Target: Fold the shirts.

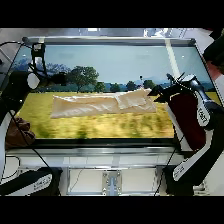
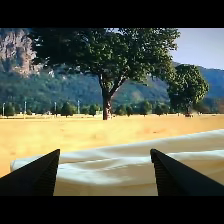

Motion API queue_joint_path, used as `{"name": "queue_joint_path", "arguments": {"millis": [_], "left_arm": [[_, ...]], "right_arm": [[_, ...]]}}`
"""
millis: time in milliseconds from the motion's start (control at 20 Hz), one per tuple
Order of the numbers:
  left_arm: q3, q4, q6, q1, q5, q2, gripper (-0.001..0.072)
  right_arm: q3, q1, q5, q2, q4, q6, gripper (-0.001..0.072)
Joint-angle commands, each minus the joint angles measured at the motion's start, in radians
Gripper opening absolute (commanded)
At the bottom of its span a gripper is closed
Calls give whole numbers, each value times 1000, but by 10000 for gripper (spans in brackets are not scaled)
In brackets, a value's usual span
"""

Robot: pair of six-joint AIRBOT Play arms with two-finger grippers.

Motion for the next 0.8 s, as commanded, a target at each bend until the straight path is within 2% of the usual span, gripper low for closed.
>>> {"name": "queue_joint_path", "arguments": {"millis": [0,150,200,250,300,350,400,500,550,600,650,750], "left_arm": [[2,1,-4,-4,-1,0,636],[2,1,-4,-4,-1,0,636],[2,1,-4,-4,-2,0,636],[2,1,-4,-4,-1,0,636],[2,1,-4,-4,-2,0,636],[1,1,-3,-4,-1,-1,636],[1,0,-4,-4,-2,-1,635],[-3,-28,-3,-5,-2,-1,623],[-6,-68,-3,-6,-6,-6,448],[-10,-109,-3,-11,-9,-19,149],[-15,-141,0,-23,-9,-39,19],[-19,-188,1,-72,-10,-108,13]], "right_arm": [[-1,26,1,-35,52,-49,669],[-1,86,-2,-35,81,-71,651],[-1,108,-2,-35,81,-71,588],[-1,127,-3,-35,87,-71,483],[-1,139,3,-34,108,-70,293],[-1,144,14,-29,149,-75,41],[1,147,34,-19,201,-84,15],[37,148,98,11,256,-97,14],[62,148,129,30,259,-94,14],[90,150,160,56,259,-84,14],[113,150,185,81,259,-66,14],[156,151,231,132,259,-3,14]]}}
